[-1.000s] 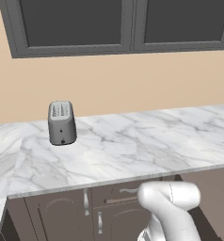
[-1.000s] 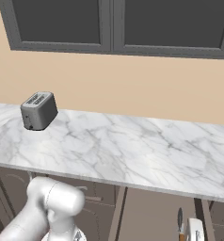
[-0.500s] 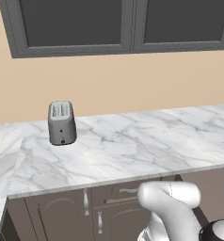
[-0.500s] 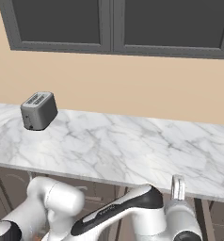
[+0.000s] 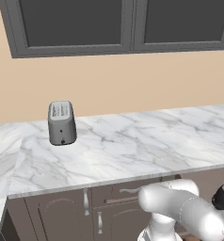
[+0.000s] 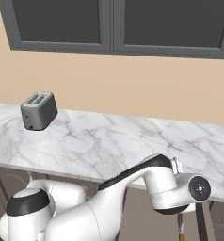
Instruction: Take the pizza cutter from the drawer on the right and place it on the dining counter for cutting.
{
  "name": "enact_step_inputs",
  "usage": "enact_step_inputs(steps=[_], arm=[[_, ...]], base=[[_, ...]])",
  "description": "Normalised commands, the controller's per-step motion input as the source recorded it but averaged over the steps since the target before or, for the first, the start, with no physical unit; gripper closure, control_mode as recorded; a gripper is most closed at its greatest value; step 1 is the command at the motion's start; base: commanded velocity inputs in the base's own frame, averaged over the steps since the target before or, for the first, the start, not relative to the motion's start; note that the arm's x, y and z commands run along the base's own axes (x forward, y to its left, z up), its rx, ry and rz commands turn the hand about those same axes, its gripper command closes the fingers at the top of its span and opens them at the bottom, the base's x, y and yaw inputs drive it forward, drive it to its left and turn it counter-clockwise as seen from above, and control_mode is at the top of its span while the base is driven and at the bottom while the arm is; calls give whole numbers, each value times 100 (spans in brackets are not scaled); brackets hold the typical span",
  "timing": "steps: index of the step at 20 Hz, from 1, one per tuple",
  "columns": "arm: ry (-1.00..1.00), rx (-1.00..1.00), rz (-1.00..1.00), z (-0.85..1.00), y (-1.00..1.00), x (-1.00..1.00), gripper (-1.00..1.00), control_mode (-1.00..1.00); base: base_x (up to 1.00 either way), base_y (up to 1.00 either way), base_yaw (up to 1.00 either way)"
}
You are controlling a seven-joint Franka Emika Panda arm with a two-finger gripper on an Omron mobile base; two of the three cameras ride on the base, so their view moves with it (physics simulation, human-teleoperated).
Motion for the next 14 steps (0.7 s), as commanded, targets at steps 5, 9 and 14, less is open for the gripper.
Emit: enact_step_inputs(steps=[5,9,14], arm=[[24,-17,46,-37,-11,3,-100,-100],[11,-25,47,-38,-3,-14,-100,-100],[0,-35,44,-54,1,-42,-100,-100]], base=[[0,0,0],[0,0,0],[0,0,0]])
